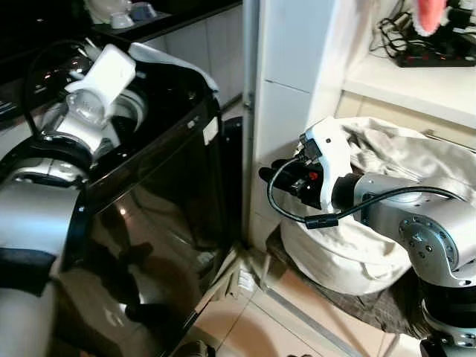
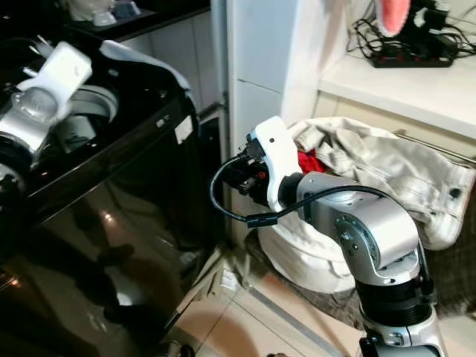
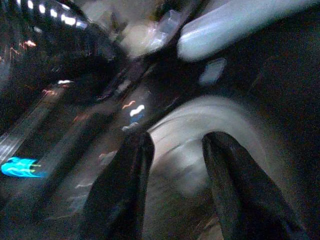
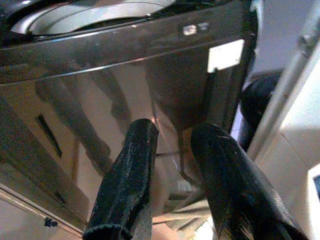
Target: Clothes washing
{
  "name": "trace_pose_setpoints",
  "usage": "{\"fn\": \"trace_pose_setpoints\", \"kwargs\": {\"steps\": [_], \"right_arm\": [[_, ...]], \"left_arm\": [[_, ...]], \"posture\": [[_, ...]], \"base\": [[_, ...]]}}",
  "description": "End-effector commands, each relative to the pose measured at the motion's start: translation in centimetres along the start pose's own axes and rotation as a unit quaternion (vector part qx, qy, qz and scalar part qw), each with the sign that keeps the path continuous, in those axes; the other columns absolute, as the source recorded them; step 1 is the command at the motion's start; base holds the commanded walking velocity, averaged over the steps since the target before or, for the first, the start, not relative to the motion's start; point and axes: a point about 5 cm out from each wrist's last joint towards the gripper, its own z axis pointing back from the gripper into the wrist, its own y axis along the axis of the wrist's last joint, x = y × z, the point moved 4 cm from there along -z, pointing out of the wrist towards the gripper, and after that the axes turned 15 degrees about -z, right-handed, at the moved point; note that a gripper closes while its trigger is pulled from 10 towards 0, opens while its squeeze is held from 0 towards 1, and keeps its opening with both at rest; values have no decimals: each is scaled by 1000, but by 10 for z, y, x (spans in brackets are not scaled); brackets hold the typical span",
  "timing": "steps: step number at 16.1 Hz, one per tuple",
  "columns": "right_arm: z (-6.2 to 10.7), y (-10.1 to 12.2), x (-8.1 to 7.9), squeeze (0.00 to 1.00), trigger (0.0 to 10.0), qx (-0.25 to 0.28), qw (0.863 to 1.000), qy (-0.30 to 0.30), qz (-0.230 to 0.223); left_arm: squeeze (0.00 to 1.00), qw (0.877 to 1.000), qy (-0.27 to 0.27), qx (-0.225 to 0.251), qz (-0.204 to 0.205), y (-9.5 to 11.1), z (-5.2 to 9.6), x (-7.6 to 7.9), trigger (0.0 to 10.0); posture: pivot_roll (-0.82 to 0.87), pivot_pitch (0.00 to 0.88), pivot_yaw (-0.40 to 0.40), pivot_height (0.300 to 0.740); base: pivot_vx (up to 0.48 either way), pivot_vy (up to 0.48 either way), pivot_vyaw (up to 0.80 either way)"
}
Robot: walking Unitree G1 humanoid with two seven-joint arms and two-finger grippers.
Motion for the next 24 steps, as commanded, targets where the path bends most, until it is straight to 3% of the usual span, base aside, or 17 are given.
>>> {"fn": "trace_pose_setpoints", "kwargs": {"steps": [1,2,4,5,6,7,8,9,11,13,15,16,19,21,24], "right_arm": [[1,13,2,0,10000,45,999,-17,13],[2,20,4,0,10000,74,997,-31,19],[5,36,9,0,10000,142,987,-63,29],[6,39,11,0,10000,164,984,-74,18],[7,32,17,0,10000,162,981,-98,34],[5,20,21,0,10000,151,981,-114,49],[4,12,23,0,10000,144,981,-118,50],[2,-2,25,0,10000,134,982,-122,48],[-4,-33,24,0,10000,108,989,-103,8],[-10,-69,30,0,10000,62,992,-109,-20],[-11,-88,40,0,10000,52,987,-148,-34],[-9,-94,47,0,10000,63,981,-182,-39],[-2,-90,55,0,10000,114,965,-229,-51],[1,-93,60,0,10000,118,961,-244,-57],[3,-100,65,0,10000,114,959,-256,-46]], "left_arm": [[0,980,-9,94,173,44,1,-4,10000],[0,970,-24,131,202,55,3,4,10000],[0,937,-82,208,270,79,12,30,10000],[0,917,-130,254,278,89,22,54,10000],[0,915,-164,293,223,85,41,92,10000],[0,918,-190,283,204,69,50,119,10000],[0,922,-195,271,196,57,53,129,10000],[0,924,-221,247,191,36,61,150,10000],[0,906,-288,233,203,5,85,185,10000],[0,912,-323,184,173,-28,102,211,10000],[0,928,-303,143,164,-49,106,218,10000],[0,936,-272,138,177,-51,108,214,10000],[0,942,-221,138,213,-46,112,202,10000],[0,949,-220,126,186,-51,114,206,10000],[0,955,-207,114,178,-49,115,206,10000]], "posture": [[-98,0,64,740],[-98,0,64,740],[-95,0,62,740],[-90,0,61,740],[-86,0,61,740],[-87,0,63,740],[-86,0,65,740],[-84,0,67,740],[-80,0,73,740],[-78,0,80,740],[-81,0,85,740],[-81,0,85,740],[-76,0,88,740],[-75,0,86,740],[-74,0,84,740]], "base": [[0,0,0],[0,0,0],[0,0,0],[0,0,0],[0,0,0],[0,0,0],[0,0,0],[0,0,0],[0,0,0],[0,0,0],[0,0,0],[0,0,0],[0,0,0],[0,-131,0],[0,-360,0]]}}
